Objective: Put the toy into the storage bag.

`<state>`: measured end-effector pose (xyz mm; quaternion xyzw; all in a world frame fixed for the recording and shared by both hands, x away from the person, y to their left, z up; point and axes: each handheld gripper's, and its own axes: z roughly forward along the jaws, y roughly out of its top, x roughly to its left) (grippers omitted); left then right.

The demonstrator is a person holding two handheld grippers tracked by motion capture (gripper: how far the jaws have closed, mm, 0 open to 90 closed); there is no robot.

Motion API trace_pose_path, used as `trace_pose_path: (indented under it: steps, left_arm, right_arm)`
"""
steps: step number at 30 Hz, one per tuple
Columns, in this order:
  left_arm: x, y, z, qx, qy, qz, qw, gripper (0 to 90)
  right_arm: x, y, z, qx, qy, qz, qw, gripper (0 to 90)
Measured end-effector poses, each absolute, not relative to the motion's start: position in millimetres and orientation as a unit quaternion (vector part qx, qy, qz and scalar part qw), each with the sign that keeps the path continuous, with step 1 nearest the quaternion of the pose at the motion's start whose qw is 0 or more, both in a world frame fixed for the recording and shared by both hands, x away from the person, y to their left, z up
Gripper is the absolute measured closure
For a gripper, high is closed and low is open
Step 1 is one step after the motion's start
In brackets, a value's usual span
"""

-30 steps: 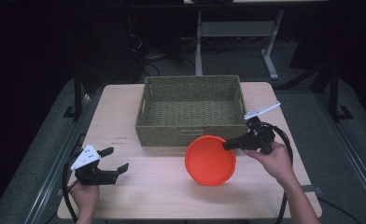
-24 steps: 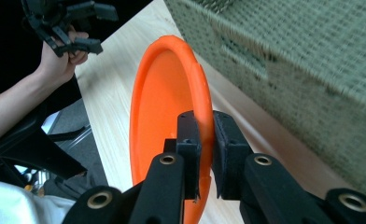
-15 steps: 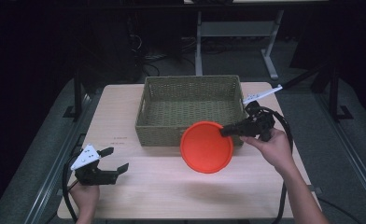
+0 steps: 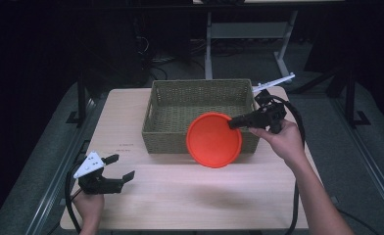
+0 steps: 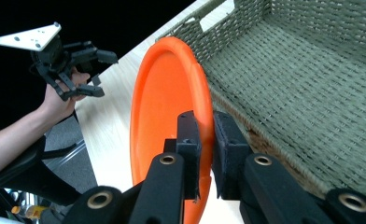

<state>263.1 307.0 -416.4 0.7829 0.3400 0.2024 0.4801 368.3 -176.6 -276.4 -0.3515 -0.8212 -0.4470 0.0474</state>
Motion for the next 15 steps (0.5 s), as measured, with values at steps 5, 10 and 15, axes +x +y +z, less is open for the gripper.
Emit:
trace_pose_path:
  steps: [5, 10, 15]
  left_arm:
    - [262.8, 307.1, -416.2, 0.782, 0.34, 0.203, 0.481, 12.6]
    - [262.9, 307.2, -416.4, 0.781, 0.342, 0.201, 0.483, 12.6]
    - [262.7, 306.7, -416.2, 0.78, 0.342, 0.201, 0.483, 12.6]
  right_arm:
    - [377.4, -170.8, -266.6, -0.355, -0.824, -0.439, 0.04, 81.9]
    - [382.9, -167.5, -259.8, -0.355, -0.823, -0.442, 0.034, 81.9]
    - [390.7, -161.5, -254.3, -0.358, -0.824, -0.438, 0.028, 81.9]
